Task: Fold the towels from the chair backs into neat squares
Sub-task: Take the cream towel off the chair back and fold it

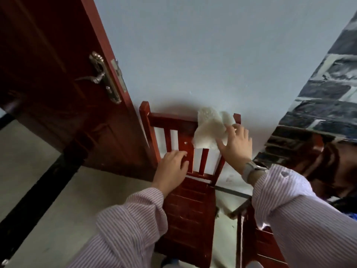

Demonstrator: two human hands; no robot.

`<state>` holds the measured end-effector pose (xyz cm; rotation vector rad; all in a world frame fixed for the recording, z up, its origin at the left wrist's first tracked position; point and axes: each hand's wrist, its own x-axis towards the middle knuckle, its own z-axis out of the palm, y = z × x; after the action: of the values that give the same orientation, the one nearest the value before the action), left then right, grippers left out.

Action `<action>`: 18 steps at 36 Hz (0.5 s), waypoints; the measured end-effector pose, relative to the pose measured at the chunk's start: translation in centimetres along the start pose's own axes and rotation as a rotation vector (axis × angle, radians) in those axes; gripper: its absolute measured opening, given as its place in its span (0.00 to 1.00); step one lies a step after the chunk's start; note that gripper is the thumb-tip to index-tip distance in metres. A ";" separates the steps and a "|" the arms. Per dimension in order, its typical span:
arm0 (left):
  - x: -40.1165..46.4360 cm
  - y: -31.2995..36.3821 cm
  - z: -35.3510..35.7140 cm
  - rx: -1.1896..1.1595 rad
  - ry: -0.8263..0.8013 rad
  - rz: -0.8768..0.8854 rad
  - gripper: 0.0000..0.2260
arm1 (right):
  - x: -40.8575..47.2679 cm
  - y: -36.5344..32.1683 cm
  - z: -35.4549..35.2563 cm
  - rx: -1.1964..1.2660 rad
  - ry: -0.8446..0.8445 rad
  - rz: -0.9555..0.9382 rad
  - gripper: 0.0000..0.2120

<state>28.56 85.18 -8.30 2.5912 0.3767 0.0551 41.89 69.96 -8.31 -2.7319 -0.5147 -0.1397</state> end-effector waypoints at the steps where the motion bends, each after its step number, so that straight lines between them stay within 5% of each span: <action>1: 1.2 -0.6 -0.7 -0.013 -0.012 0.031 0.17 | 1.1 -0.6 0.2 -0.066 -0.025 0.025 0.25; 6: 5.9 -3.0 -3.0 -0.078 -0.020 0.164 0.18 | 5.0 -2.4 1.1 -0.169 -0.028 0.128 0.16; 11: 7.9 -3.3 -3.2 -0.202 -0.051 0.353 0.36 | 2.5 -3.2 -0.3 0.438 0.108 0.184 0.02; 14: 8.3 -2.1 -2.5 -0.084 -0.099 0.512 0.48 | -1.3 -2.6 -1.5 0.702 -0.061 0.233 0.03; 16: 8.2 -1.3 -1.4 0.008 -0.135 0.634 0.46 | -4.1 -1.6 -2.1 0.876 -0.197 0.281 0.05; 18: 7.7 -0.5 0.0 -0.028 -0.136 0.778 0.29 | -6.9 -0.2 -2.6 0.969 -0.261 0.363 0.13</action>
<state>35.81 87.74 -8.80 2.5356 -0.6838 0.1503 35.34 66.86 -6.97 -1.8351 -0.0802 0.4494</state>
